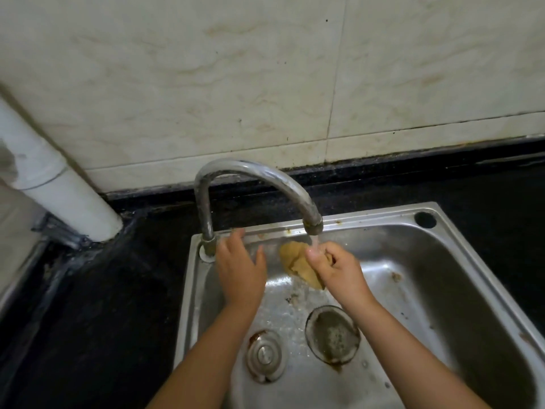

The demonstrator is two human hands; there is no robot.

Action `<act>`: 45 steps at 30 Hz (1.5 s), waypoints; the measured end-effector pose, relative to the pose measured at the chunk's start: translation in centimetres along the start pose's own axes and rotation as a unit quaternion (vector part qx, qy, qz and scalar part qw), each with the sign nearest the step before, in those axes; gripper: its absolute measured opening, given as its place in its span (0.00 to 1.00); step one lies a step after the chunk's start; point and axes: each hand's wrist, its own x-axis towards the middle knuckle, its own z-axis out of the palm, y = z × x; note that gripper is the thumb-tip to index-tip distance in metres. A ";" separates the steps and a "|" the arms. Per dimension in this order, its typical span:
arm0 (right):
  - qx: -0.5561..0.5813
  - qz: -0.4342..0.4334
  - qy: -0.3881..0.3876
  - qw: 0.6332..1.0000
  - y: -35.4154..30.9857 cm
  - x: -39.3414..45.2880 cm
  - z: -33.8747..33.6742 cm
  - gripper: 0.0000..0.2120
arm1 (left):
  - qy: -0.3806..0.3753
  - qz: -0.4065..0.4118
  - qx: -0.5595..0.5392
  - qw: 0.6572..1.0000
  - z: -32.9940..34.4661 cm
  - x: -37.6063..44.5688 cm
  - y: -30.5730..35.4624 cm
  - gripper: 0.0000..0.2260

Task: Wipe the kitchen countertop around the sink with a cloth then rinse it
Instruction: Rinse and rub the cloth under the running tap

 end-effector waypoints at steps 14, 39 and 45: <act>0.152 0.070 0.009 0.986 -0.4 -0.1 -0.1 0.07 | -0.009 0.047 0.069 0.996 -0.8 3.7 -1.0 0.18; 0.021 0.064 -0.093 0.993 -3.5 -6.9 -5.4 0.13 | -0.361 0.247 0.031 0.899 -1.5 -5.1 2.4 0.27; -0.313 0.030 -0.131 0.940 -3.1 -10.7 -8.4 0.16 | -0.488 0.224 0.060 0.842 -1.1 -7.6 4.6 0.16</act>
